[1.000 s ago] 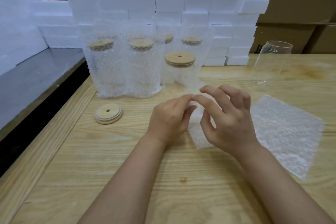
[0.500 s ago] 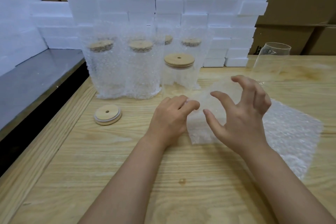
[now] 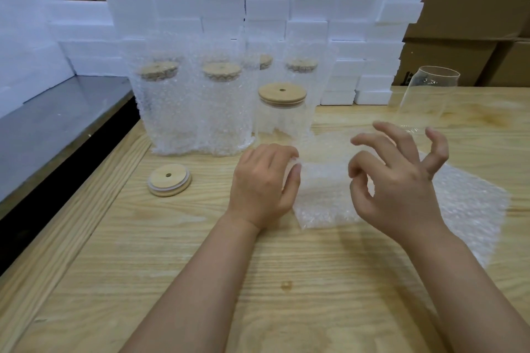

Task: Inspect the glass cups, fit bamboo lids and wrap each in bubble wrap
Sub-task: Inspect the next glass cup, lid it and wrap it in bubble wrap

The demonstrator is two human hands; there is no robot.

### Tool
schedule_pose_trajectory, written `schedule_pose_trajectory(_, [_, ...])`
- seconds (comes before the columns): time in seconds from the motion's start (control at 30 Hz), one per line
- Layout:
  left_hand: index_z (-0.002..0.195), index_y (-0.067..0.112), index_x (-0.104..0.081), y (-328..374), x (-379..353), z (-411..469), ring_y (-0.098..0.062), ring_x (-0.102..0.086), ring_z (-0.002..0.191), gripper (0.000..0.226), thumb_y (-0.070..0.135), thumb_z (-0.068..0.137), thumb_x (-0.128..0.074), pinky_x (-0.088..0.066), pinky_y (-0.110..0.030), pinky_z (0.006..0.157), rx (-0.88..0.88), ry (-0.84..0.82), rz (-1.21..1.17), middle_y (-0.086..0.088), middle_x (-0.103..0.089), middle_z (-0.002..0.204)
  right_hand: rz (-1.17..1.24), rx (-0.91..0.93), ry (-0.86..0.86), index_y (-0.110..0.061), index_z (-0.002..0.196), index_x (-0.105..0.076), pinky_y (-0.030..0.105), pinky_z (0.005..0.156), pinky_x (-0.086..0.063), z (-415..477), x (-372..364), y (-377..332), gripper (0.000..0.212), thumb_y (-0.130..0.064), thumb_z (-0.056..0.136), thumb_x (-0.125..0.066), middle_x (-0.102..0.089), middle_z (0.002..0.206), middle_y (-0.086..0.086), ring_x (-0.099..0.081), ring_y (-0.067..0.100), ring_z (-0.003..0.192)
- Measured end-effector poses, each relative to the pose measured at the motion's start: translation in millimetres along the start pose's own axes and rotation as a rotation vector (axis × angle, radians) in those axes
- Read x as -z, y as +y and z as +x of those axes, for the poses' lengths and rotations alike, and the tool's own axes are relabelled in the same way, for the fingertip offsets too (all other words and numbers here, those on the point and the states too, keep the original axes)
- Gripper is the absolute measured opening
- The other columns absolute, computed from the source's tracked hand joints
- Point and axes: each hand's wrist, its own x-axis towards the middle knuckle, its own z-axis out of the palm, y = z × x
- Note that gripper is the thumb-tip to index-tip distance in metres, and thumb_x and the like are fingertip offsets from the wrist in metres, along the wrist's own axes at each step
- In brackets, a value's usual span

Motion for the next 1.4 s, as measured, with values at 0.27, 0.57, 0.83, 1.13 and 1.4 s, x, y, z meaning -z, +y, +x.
schedule_pose_trajectory(0.27, [0.079, 0.008, -0.069, 1, -3, 0, -0.022, -0.048, 0.085, 0.011, 0.015, 0.082, -0.061, -0.043, -0.037, 0.069, -0.135, 0.047, 0.095, -0.014, -0.066, 0.105, 0.542, -0.285, -0.037, -0.017, 0.070, -0.061, 0.049, 0.107, -0.017, 20, 9, -17, 0.020, -0.024, 0.072, -0.042, -0.059, 0.107, -0.003, -0.048, 0.018, 0.116])
schedule_pose_trajectory(0.57, [0.072, 0.014, -0.071, -2, -8, -1, -0.022, -0.045, 0.092, 0.007, 0.014, 0.074, -0.064, -0.035, -0.035, 0.072, -0.177, 0.133, 0.176, -0.003, -0.063, 0.111, 0.698, -0.447, -0.487, -0.050, 0.140, -0.030, 0.042, 0.111, -0.026, 97, -28, -40, 0.074, -0.056, 0.077, -0.069, -0.047, 0.116, -0.008, -0.036, 0.022, 0.127])
schedule_pose_trajectory(0.83, [0.068, 0.021, -0.072, 1, -9, 1, -0.018, -0.043, 0.082, 0.010, 0.012, 0.064, -0.073, -0.029, -0.034, 0.073, -0.230, 0.166, 0.201, 0.004, -0.069, 0.099, 1.007, -0.578, -0.272, -0.042, 0.117, -0.054, 0.012, 0.076, -0.043, 85, -53, -36, 0.051, -0.040, 0.073, -0.080, -0.056, 0.110, -0.027, -0.056, 0.009, 0.103])
schedule_pose_trajectory(1.13, [0.075, 0.011, -0.070, 4, -8, 0, -0.025, -0.054, 0.082, 0.012, 0.014, 0.078, -0.059, -0.030, -0.034, 0.074, -0.075, 0.029, 0.114, -0.010, -0.067, 0.098, 1.168, -0.701, 0.269, -0.023, 0.121, -0.052, 0.040, 0.094, -0.052, 91, -9, -9, 0.049, -0.031, 0.080, -0.076, -0.062, 0.122, 0.002, -0.063, 0.017, 0.109])
schedule_pose_trajectory(1.4, [0.080, 0.007, -0.070, 6, -10, 3, -0.028, -0.059, 0.073, 0.019, 0.018, 0.083, -0.054, -0.036, -0.038, 0.072, 0.101, 0.001, 0.039, -0.013, -0.067, 0.104, 1.366, -0.812, 0.183, -0.022, 0.104, -0.058, 0.035, 0.073, -0.054, 106, 32, 15, 0.034, -0.039, 0.076, -0.068, -0.065, 0.080, -0.001, -0.064, 0.020, 0.078])
